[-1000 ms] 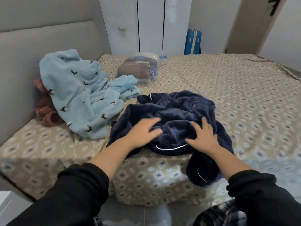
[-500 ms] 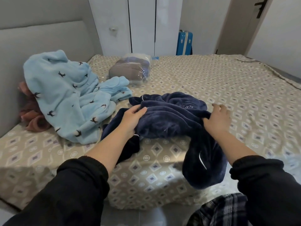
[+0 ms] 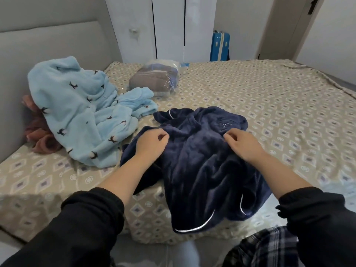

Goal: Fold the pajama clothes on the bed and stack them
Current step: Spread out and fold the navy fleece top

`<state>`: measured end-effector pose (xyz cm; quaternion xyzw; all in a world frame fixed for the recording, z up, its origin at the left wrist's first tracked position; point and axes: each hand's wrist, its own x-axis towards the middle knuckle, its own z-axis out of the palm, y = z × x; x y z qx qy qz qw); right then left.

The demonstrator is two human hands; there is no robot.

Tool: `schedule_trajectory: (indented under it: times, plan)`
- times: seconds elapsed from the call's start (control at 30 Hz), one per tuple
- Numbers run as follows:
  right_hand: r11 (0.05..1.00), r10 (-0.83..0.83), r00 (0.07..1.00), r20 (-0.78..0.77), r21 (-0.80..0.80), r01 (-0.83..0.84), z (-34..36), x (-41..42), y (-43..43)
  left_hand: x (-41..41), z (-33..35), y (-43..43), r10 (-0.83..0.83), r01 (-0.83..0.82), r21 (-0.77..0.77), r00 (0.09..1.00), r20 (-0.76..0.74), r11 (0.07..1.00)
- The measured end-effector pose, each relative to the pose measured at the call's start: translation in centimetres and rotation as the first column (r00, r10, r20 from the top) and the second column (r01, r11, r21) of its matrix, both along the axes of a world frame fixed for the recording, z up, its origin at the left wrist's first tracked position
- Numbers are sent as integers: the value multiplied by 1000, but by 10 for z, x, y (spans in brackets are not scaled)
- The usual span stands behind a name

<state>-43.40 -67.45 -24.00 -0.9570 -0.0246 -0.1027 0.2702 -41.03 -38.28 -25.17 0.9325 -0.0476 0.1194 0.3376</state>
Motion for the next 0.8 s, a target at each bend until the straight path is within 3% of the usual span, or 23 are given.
schedule_trajectory:
  times: [0.03,0.07,0.1,0.17,0.2,0.27,0.33,0.37,0.4,0.43,0.47,0.5,0.53,0.6,0.67,0.7,0.73,0.8]
  plan:
    - [996,3,998,65,-90,3,-7,2,3,1,-5,4,48,-82,249,989,140,965]
    - [985,22,1000,3,-169,-21,-13,2,8,1,-15,10,60,-106,419,991,122,902]
    - [980,28,988,-150,-192,-57,-22,0,14,0,-23,17,117,-92,482,993,-21,871]
    - [957,17,903,-430,-253,-139,-44,-5,26,-4,-38,29,203,-65,451,943,-265,890]
    - [918,5,879,-478,-346,-193,-52,-7,31,-4,-45,37,204,-49,442,928,-311,896]
    - [841,-18,908,-418,-498,-213,-54,-7,41,-3,-47,48,123,-8,426,962,-243,905]
    - [824,3,953,-301,-539,-173,-43,-6,54,-3,-40,58,170,-155,129,979,-109,979]
    - [823,41,965,-257,-539,-179,-40,-7,59,-2,-35,65,303,-310,-147,951,-68,939]
    - [830,90,965,-245,-517,-209,-38,-11,65,1,-30,74,451,-446,-397,888,-87,802]
    - [846,153,954,-258,-465,-262,-35,-14,70,4,-26,84,571,-541,-588,806,-157,602]
    - [868,233,933,-273,-375,-326,-32,-18,76,6,-24,95,646,-604,-669,726,-236,434]
    - [885,313,908,-279,-261,-385,-32,-22,82,6,-21,104,684,-669,-640,668,-294,378]
    - [897,372,891,-260,-147,-417,-31,-25,87,6,-17,109,711,-722,-536,642,-286,437]
    - [924,377,926,-32,-60,-378,-30,-23,88,3,-14,110,675,-663,-281,735,-68,694]
    - [977,184,943,276,-158,-145,-31,-9,80,3,-11,96,487,-487,-55,848,208,871]
    - [985,42,947,318,-171,13,-32,0,72,5,-12,86,371,-404,80,889,270,911]
    - [976,-99,965,244,-167,142,-32,8,63,9,-14,73,254,-316,224,930,267,922]
    - [946,-290,953,-88,-176,272,-43,20,41,15,-22,45,63,-116,439,989,133,891]
